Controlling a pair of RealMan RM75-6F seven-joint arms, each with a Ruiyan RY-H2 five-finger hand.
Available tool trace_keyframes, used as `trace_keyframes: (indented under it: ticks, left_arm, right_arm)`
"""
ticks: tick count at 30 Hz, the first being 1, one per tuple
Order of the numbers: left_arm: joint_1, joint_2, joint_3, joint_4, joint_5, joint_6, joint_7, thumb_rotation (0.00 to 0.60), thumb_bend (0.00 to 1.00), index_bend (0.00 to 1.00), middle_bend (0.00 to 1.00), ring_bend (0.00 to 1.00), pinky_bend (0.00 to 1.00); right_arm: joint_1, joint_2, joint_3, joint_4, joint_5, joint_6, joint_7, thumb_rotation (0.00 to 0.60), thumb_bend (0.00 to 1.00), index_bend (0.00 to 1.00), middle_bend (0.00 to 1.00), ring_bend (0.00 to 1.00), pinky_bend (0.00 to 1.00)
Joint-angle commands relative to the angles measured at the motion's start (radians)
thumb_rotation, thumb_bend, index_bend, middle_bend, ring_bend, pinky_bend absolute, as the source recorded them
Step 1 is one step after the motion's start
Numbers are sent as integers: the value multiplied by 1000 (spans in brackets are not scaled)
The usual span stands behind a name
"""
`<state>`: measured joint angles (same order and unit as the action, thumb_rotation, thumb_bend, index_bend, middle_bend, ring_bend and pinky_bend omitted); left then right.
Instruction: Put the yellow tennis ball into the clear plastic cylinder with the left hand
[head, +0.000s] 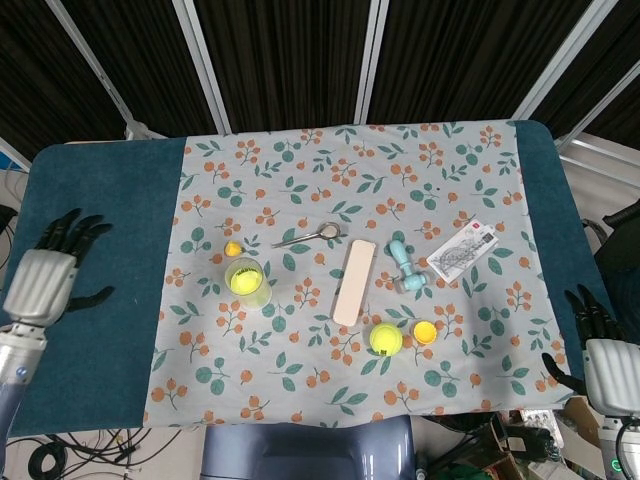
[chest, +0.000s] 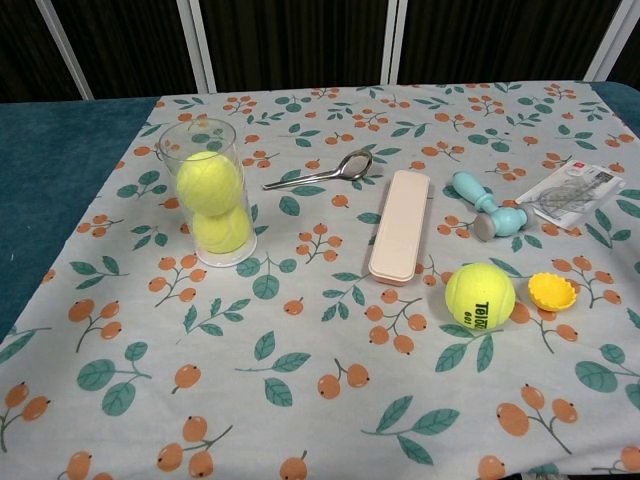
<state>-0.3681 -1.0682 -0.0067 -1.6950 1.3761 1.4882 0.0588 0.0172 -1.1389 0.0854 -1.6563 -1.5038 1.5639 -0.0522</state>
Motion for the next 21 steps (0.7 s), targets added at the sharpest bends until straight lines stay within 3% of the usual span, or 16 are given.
trace_keyframes:
  ticks: [1, 5, 13, 21]
  left_arm:
    - [156, -75, 63, 82, -18, 103, -189, 600, 133, 183, 123, 14, 105]
    - [186, -76, 60, 141, 17, 109, -299, 600, 133, 172, 113, 14, 98]
    - [220, -30, 74, 108, 58, 99, -298, 600, 133, 167, 106, 14, 93]
    - [237, -19, 51, 97, 67, 91, -291, 600, 133, 166, 107, 14, 93]
  right_arm:
    - [1, 0, -2, 2, -12, 5, 0, 600, 174, 0, 0, 112, 253]
    - [3, 2, -6, 7, -32, 11, 3, 600, 173, 0, 0, 112, 252]
    - [11, 1, -16, 25, -53, 1, 2, 600, 175, 0, 0, 112, 253]
    - [13, -2, -12, 30, -43, -2, 6, 600, 183, 0, 0, 111, 252]
